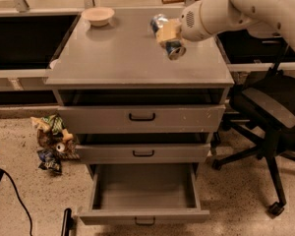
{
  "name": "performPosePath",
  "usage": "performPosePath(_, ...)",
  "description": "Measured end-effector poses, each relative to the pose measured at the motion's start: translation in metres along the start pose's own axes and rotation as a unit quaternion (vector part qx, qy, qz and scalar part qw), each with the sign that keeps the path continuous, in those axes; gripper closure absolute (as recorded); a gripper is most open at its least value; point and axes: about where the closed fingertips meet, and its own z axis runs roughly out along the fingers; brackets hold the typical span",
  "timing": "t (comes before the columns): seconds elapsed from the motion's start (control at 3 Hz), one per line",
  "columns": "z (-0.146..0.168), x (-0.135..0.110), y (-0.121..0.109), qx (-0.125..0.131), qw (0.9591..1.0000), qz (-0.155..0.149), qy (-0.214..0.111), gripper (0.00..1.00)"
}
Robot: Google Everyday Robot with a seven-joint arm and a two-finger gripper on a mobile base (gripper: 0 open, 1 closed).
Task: Place redbull can into bottom drawer
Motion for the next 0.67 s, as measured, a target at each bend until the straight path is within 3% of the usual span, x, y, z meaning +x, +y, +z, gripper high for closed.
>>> performPosePath(0.33, -0.006, 0.021, 0.047, -0.031, 0.9977, -0.056, 0.022, 1.0)
performPosePath(0.67, -0.014, 0.06, 0.103, -0.072, 0.9899, -0.107, 0.059, 1.0)
